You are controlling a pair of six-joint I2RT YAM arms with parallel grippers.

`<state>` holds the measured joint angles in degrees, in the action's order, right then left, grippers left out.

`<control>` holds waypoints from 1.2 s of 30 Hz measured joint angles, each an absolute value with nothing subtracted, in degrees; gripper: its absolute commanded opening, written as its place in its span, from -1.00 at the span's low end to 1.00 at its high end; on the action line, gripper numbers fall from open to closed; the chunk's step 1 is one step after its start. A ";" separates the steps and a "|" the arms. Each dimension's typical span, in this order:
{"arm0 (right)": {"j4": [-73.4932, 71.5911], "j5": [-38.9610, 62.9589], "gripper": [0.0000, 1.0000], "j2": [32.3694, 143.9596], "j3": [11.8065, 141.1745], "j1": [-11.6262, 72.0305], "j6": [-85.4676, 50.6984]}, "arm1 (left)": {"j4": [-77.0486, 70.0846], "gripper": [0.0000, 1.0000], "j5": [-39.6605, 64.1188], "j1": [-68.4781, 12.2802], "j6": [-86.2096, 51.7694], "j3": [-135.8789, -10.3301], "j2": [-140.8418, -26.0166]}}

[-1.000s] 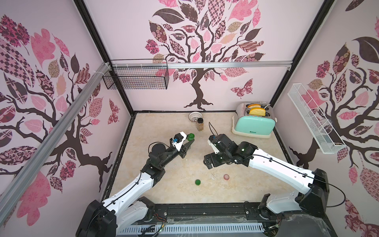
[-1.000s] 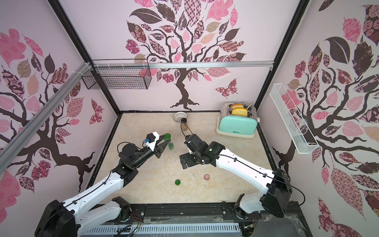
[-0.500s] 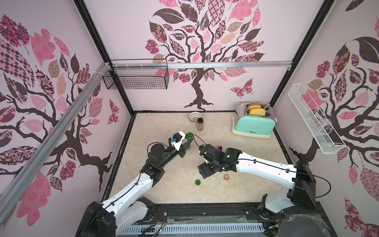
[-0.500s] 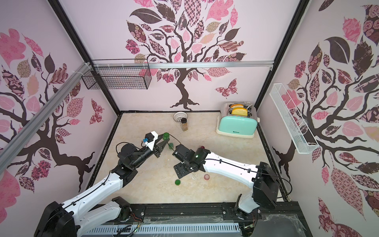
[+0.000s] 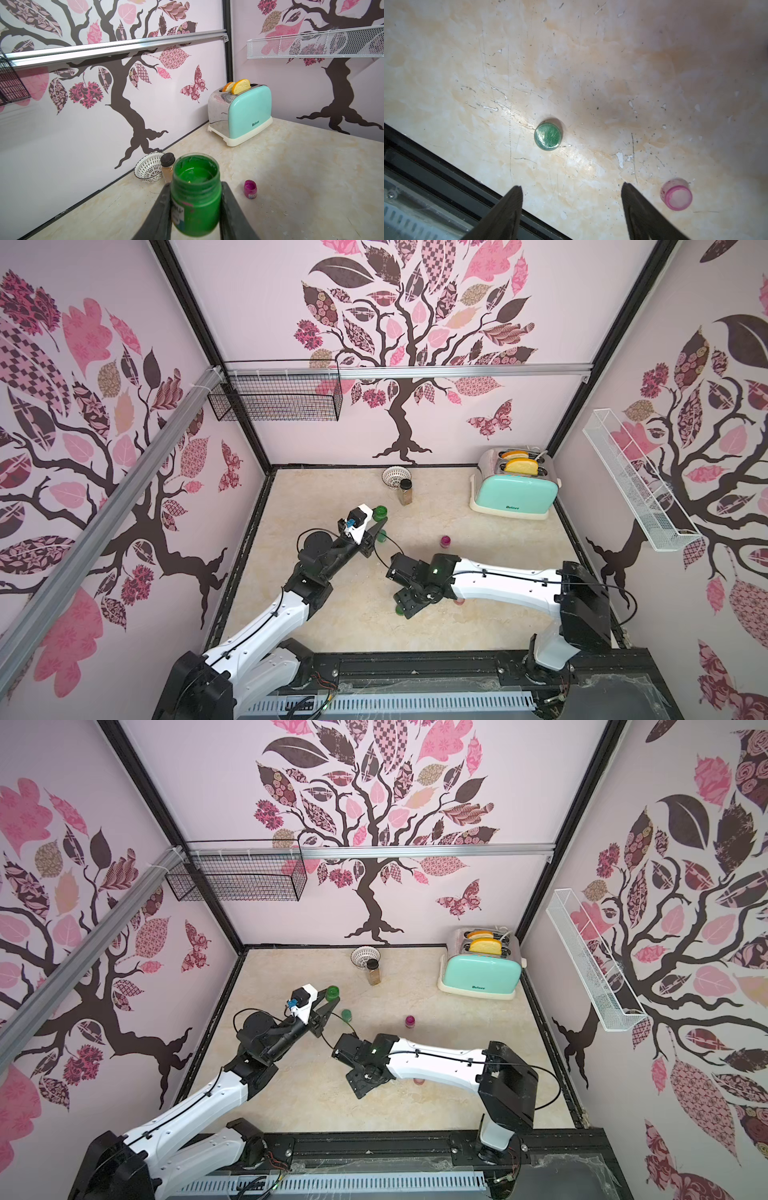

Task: Close the paint jar lid
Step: Pick up the lid from the center of the board.

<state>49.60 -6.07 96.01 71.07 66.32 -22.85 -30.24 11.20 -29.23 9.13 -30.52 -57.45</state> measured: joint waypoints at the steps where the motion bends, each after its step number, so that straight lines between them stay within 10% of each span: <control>1: 49.10 -5.87 0.53 96.64 71.07 66.63 -23.18 | -30.15 -0.65 10.52 -29.17 9.13 -30.52 -57.43; 36: 44.51 -7.77 0.01 108.92 74.04 68.84 -25.47 | -28.77 -0.65 4.62 -26.98 9.32 -30.50 -57.36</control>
